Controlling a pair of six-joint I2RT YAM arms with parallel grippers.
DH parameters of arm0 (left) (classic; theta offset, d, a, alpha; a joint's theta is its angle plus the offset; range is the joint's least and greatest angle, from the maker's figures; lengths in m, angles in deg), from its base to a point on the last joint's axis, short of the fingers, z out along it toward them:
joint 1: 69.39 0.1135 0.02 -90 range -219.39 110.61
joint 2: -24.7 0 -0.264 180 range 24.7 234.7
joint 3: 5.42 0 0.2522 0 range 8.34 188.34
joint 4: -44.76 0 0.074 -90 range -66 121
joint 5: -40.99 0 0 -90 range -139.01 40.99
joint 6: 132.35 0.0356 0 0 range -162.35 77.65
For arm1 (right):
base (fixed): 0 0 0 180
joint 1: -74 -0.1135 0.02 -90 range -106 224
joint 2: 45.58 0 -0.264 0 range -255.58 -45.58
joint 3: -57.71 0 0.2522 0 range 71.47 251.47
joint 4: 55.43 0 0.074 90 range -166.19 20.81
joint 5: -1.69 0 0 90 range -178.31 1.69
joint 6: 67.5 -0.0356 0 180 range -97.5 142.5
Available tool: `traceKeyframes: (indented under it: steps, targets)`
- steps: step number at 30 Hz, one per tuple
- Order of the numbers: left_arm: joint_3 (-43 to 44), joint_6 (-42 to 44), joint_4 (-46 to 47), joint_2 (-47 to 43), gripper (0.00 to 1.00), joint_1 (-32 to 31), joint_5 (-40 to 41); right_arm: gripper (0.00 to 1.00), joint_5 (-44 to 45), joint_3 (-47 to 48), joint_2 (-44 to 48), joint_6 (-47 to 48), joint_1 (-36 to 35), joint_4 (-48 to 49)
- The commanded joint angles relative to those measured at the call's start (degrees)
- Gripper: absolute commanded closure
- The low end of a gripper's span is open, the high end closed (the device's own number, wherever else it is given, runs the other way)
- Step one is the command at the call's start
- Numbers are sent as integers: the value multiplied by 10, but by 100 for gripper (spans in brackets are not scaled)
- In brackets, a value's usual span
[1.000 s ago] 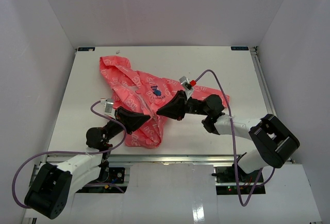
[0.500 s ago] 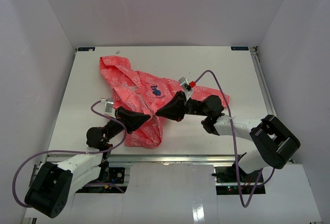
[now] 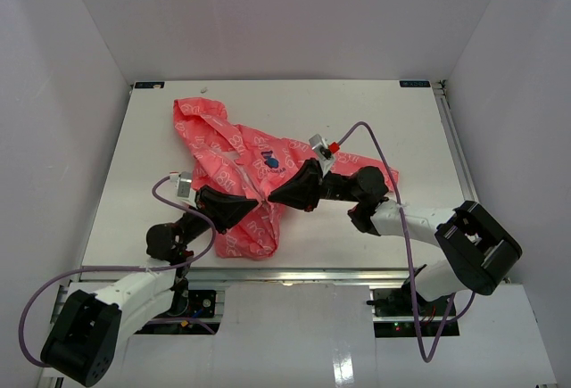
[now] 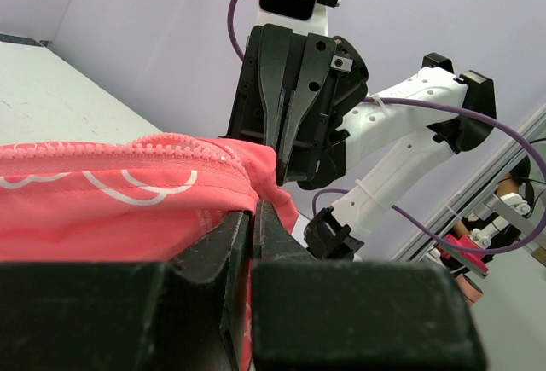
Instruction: Zip up the jacket
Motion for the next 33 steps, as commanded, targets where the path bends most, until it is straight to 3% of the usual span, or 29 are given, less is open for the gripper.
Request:
traceKeyframes:
  steps: [1,28,33]
  targets:
    - [-25,-10,289,-1,100,-1,-4,92,-3,34,7,12,-7,336]
    - [-24,-20,289,-34,100,-1,-14,92,-9,41,-31,11,-10,336]
    - [-26,-13,289,-32,100,-1,-12,87,-24,19,-26,3,-7,335]
